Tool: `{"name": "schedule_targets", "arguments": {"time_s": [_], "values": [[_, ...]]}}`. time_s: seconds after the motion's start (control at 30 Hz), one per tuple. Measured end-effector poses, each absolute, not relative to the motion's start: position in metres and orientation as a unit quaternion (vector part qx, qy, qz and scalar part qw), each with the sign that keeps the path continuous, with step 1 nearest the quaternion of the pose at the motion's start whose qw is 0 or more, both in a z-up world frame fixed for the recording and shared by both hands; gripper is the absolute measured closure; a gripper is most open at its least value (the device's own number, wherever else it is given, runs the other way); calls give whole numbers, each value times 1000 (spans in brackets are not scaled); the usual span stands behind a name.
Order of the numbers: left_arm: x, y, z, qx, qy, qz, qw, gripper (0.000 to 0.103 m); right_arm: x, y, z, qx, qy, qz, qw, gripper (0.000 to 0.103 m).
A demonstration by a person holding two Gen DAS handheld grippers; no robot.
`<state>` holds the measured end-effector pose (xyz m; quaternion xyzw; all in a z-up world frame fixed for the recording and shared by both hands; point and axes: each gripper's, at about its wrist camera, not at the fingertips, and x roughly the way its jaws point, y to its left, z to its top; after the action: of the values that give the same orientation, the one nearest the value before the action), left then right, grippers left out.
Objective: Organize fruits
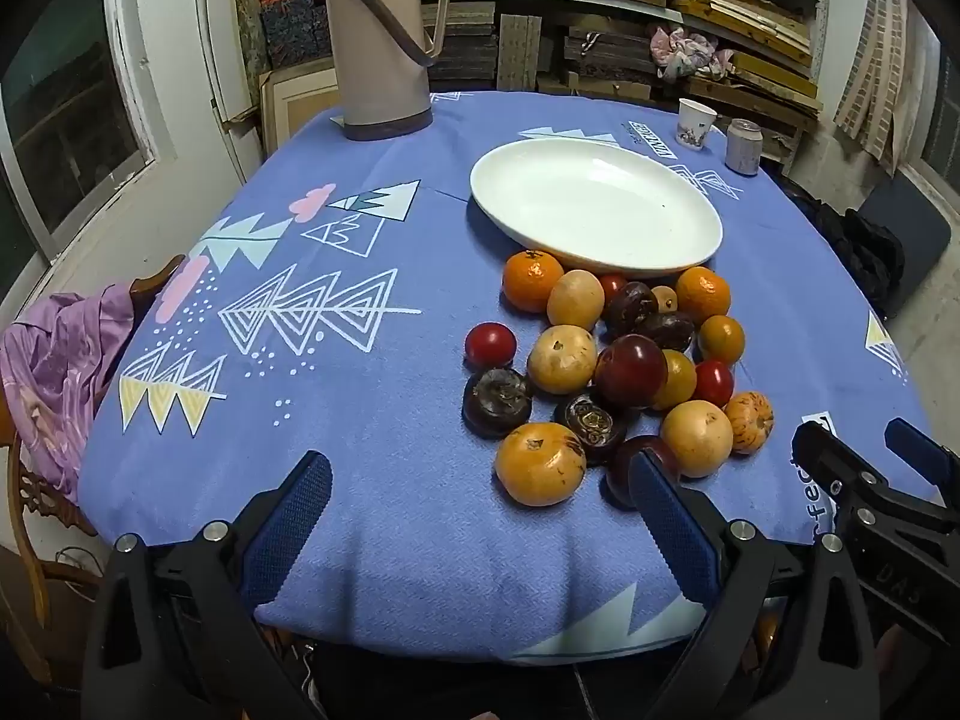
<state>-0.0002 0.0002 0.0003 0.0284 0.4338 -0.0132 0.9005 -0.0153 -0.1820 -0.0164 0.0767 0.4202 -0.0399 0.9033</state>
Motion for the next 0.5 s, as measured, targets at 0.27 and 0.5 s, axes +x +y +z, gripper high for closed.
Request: {"name": "schedule_targets", "arguments": {"time_s": [0.27,0.5], "values": [[-1,0,1,27,438,-18,898,3,-14,-184,-16,79,422,-39,903,4],[1,0,1,28,440,-17,897,3,-14,-183,-17,78,424,-34,902,4]]}}
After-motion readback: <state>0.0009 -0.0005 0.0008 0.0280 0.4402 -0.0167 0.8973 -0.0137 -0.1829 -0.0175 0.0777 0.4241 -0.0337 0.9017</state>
